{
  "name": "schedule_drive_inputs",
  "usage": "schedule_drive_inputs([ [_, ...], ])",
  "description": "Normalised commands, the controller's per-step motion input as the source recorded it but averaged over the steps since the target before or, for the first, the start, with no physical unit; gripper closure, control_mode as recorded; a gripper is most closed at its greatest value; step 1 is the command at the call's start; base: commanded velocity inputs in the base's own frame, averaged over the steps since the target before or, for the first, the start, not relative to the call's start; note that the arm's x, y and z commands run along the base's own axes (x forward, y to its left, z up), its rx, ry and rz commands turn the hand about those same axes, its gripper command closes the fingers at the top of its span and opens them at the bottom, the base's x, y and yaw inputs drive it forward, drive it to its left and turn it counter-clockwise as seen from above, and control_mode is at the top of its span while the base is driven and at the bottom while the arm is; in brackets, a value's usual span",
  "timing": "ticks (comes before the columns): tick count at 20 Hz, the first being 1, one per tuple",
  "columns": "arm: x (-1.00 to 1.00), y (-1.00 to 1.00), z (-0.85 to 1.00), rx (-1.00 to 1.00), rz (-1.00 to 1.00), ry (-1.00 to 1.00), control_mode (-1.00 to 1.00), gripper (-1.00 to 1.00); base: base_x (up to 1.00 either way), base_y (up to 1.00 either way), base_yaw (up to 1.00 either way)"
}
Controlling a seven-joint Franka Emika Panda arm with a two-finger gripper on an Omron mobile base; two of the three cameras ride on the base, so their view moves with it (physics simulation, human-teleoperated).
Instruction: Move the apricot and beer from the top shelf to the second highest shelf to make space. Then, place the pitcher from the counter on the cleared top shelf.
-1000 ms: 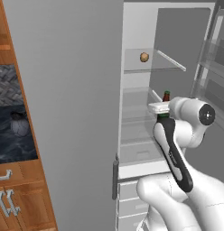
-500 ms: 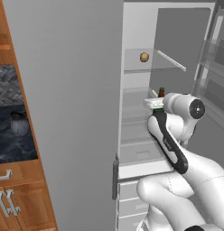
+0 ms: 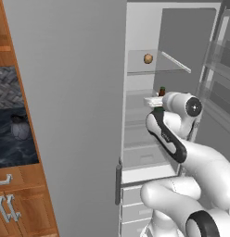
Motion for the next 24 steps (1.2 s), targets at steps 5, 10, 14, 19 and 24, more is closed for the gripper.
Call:
schedule_drive_inputs([
  [5,0.36,-0.11,0.0,0.0,-0.04,0.0,-1.0,1.0,0.0,0.0,0.0],
  [10,0.34,-0.16,0.0,0.0,-0.03,0.0,-1.0,1.0,0.0,0.0,0.0],
  [14,0.36,-0.05,-0.02,0.0,-0.02,0.0,-1.0,1.0,0.0,0.0,0.0],
  [19,0.26,0.0,-0.18,0.0,0.0,0.0,-1.0,1.0,0.0,0.0,0.0],
  [24,0.24,0.0,-0.28,0.0,0.0,0.0,-1.0,1.0,0.0,0.0,0.0],
])
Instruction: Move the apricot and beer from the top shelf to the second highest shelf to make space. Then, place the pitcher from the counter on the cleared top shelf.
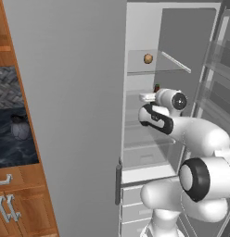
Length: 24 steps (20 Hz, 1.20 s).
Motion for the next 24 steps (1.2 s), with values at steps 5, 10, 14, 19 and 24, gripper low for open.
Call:
schedule_drive_inputs([
  [5,0.25,0.0,-0.08,0.0,0.0,-0.06,-1.0,1.0,0.0,0.0,0.0],
  [10,0.24,-0.02,0.0,0.0,0.0,-0.09,-1.0,1.0,0.0,0.0,0.0],
  [14,0.29,-0.09,0.0,0.0,0.0,-0.07,-1.0,1.0,0.0,0.0,0.0],
  [19,0.34,-0.08,0.0,0.0,0.0,-0.02,-1.0,-1.0,0.0,0.0,0.0],
  [24,0.39,-0.01,0.0,0.0,0.0,0.0,-1.0,-1.0,0.0,0.0,0.0],
])
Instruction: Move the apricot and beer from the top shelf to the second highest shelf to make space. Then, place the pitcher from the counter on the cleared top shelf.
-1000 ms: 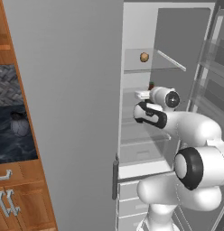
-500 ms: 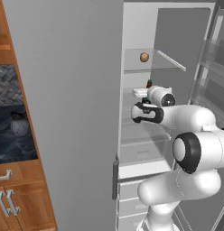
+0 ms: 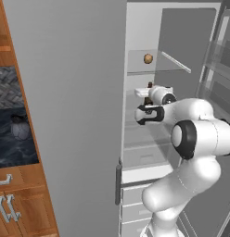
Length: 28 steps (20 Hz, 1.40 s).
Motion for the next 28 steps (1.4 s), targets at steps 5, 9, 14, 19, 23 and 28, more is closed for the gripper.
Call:
schedule_drive_inputs([
  [5,0.36,0.0,0.0,0.0,0.0,0.0,-1.0,-1.0,0.0,0.0,0.0],
  [9,0.04,0.0,0.0,0.0,0.0,0.0,-1.0,-1.0,0.0,0.0,0.0],
  [14,-0.19,-0.05,0.0,0.0,0.0,0.0,-1.0,-1.0,0.0,0.0,0.0],
  [19,-0.55,-0.03,0.13,0.0,0.0,0.0,-1.0,-1.0,0.0,0.0,0.0],
  [23,-0.5,0.06,0.3,-0.03,0.0,0.0,-1.0,-1.0,0.0,0.0,0.0],
  [28,-0.37,0.25,0.62,-0.07,0.0,0.0,-1.0,-1.0,0.0,0.0,0.0],
])
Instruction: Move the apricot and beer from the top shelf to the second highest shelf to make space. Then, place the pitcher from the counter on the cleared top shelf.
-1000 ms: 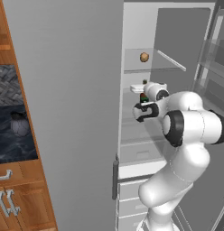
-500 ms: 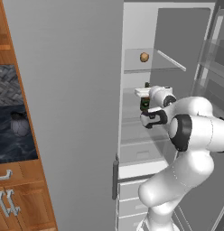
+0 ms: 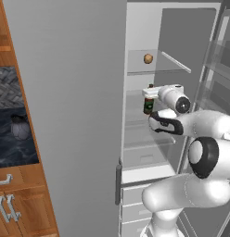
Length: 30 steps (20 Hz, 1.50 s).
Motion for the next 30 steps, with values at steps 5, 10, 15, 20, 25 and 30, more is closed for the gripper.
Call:
schedule_drive_inputs([
  [5,-0.41,0.23,0.59,-0.08,0.0,0.14,-1.0,-1.0,0.0,0.0,0.0],
  [10,-0.67,0.0,0.39,-0.02,-0.03,0.29,-1.0,-1.0,0.0,0.0,0.0],
  [15,-0.59,0.01,0.44,0.0,-0.03,0.21,-1.0,-1.0,0.0,0.0,0.0],
  [20,-0.08,0.19,0.54,0.0,-0.04,-0.01,-1.0,-1.0,0.0,0.0,0.0],
  [25,0.06,0.01,0.27,0.0,-0.07,0.0,-1.0,-1.0,0.0,0.0,0.0],
  [30,0.27,0.0,0.09,0.03,0.0,0.0,-1.0,-1.0,0.0,0.0,0.0],
])
